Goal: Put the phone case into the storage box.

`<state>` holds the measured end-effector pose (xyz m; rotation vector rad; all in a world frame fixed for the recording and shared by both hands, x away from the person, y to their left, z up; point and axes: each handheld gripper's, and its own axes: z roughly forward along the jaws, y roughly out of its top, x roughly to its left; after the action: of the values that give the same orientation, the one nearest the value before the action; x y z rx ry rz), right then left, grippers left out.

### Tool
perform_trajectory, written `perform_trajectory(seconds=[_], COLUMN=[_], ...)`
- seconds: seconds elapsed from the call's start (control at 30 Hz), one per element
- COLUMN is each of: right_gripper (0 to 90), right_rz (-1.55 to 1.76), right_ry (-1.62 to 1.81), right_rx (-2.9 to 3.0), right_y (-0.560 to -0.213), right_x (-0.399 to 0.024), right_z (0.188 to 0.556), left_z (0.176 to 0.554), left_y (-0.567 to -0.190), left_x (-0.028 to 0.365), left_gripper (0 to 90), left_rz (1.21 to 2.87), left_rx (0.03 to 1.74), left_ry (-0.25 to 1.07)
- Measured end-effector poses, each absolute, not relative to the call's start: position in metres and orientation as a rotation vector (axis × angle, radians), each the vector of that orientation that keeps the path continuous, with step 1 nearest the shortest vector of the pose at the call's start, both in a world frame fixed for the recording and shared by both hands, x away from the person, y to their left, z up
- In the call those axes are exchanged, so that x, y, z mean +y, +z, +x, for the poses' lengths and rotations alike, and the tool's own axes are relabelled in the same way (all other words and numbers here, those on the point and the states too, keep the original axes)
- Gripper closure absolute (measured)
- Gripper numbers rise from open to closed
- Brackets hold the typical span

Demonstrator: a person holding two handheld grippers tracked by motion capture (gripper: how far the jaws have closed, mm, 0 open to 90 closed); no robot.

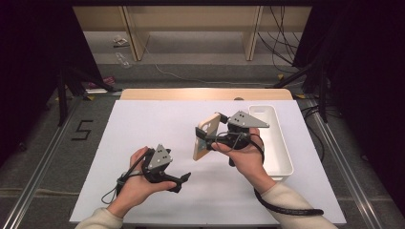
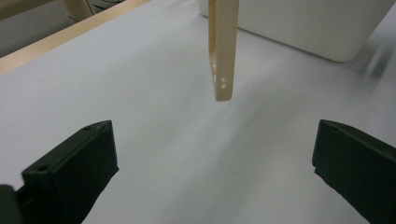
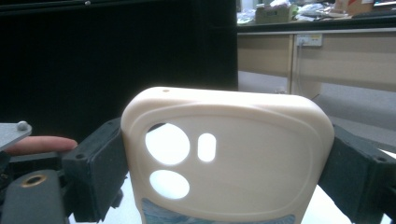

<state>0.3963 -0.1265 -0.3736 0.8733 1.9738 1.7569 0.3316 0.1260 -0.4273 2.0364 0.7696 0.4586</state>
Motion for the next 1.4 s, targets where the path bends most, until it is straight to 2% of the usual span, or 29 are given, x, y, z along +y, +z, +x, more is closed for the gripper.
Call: perform_trajectory(seconds=[0.47, 1.4], right_gripper=[12.0, 12.1], right_rz=[0.880, 0.924], right_ry=[1.747, 1.728], right_rx=[1.955, 1.873], right_y=[-0.370, -0.357], right_x=[-0.133, -0.155], right_z=[0.399, 0.407], left_z=[0.329, 0.329], left_y=[-0.430, -0.435], left_x=[0.149, 0.165], left_gripper=[0.0, 0.0], left_rz=[2.024, 2.033], left_rx=[0.801, 0.839], left_ry=[0.476, 0.492])
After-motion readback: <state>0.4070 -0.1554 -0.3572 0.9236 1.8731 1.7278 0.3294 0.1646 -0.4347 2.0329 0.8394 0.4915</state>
